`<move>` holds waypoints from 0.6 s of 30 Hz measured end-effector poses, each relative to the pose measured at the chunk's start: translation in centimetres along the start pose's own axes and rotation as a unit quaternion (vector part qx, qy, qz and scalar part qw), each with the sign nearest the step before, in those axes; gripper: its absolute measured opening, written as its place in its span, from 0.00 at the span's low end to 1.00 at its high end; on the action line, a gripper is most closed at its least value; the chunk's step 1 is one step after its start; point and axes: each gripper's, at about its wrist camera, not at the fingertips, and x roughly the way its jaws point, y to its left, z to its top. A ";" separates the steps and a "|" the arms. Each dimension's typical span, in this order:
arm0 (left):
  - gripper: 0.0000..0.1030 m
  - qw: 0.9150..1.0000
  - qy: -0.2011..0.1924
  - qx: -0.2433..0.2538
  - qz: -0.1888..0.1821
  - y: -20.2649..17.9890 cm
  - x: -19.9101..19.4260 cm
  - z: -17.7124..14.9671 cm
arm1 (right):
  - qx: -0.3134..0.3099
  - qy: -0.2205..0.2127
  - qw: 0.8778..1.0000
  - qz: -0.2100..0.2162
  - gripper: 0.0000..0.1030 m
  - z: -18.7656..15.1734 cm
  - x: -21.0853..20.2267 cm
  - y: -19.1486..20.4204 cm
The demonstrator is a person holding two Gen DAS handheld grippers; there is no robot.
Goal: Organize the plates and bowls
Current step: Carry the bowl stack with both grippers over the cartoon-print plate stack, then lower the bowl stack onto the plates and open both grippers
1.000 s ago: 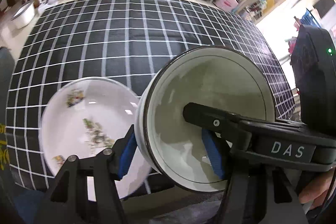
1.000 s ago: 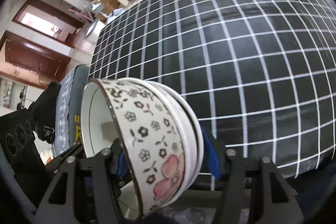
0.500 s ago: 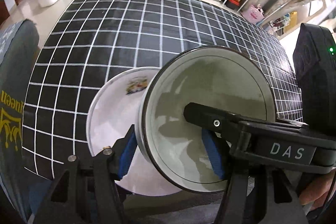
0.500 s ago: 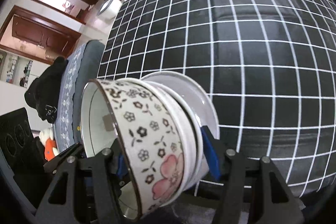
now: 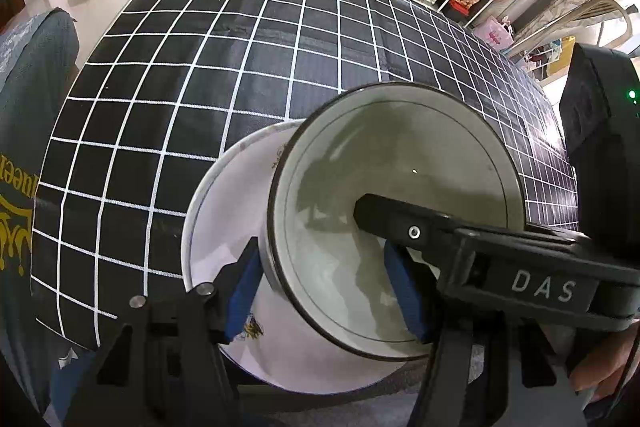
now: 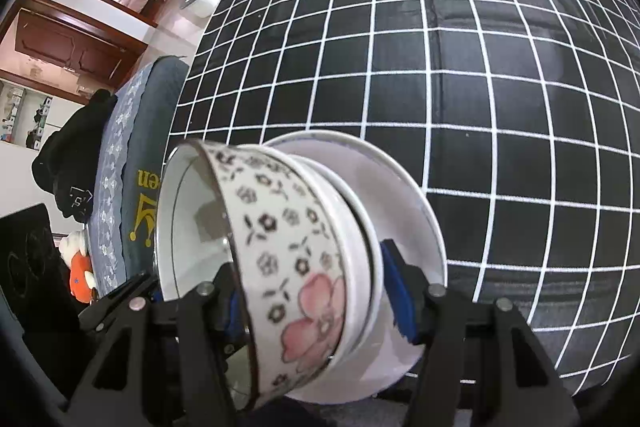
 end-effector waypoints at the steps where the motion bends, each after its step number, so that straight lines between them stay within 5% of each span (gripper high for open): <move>1: 0.58 1.000 0.000 0.001 0.000 0.0 0.0 0.1 | 0.000 0.000 1.000 0.000 0.60 0.0 0.0 0.0; 18: 0.58 1.000 -0.001 0.016 0.022 -0.2 0.0 0.2 | 0.002 0.006 1.000 0.000 0.60 -0.1 -0.1 -0.2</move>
